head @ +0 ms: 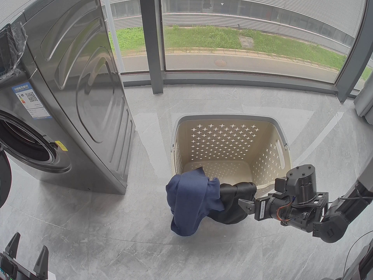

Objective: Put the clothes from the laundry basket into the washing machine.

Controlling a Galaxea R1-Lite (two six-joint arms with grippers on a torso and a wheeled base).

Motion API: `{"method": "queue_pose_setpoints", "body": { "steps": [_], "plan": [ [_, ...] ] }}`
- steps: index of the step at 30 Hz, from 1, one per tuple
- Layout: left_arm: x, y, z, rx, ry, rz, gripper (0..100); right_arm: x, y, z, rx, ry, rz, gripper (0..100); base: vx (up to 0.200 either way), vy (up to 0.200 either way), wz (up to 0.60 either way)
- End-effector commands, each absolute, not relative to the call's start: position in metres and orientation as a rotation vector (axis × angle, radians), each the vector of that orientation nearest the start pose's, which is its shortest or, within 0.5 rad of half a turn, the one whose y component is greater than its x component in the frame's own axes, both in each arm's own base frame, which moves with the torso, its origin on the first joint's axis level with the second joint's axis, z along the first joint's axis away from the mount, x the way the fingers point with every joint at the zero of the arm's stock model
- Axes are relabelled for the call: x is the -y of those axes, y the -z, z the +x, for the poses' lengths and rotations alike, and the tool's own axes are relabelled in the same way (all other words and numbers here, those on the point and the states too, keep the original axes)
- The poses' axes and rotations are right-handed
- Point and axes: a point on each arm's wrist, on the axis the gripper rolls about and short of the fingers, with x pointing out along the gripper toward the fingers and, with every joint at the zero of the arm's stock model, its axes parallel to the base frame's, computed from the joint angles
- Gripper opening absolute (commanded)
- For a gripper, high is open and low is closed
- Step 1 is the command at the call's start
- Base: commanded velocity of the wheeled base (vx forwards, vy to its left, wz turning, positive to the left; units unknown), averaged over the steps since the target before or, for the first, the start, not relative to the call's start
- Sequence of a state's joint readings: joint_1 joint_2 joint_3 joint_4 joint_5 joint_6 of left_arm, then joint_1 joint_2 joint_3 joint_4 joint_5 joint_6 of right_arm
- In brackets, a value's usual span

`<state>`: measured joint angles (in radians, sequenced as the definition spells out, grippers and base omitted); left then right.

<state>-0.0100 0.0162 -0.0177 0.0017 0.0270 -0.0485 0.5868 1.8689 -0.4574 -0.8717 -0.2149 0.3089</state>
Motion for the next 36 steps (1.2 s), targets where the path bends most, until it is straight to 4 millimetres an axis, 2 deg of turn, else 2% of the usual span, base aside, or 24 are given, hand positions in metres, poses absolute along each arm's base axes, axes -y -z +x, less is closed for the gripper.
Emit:
{"method": "queue_pose_setpoints", "body": {
  "steps": [1,8,20,36],
  "plan": [
    [-0.001,-0.076,-0.023,-0.003,-0.017,-0.049,100,-0.161,-0.060,0.238,-0.588,-0.286,0.077,100,0.000,0.000,0.00],
    [-0.001,-0.076,-0.023,-0.003,-0.017,-0.049,100,-0.169,-0.046,0.243,-0.624,-0.286,0.066,100,0.000,0.000,0.00],
    [-0.001,-0.076,-0.023,-0.003,-0.017,-0.049,100,-0.184,-0.023,0.266,-0.642,-0.249,0.083,100,0.000,0.000,0.00],
    [-0.001,-0.076,-0.023,-0.003,-0.017,-0.049,100,-0.187,-0.003,0.298,-0.594,-0.213,0.106,100,0.000,0.000,0.00]
  ]
}}
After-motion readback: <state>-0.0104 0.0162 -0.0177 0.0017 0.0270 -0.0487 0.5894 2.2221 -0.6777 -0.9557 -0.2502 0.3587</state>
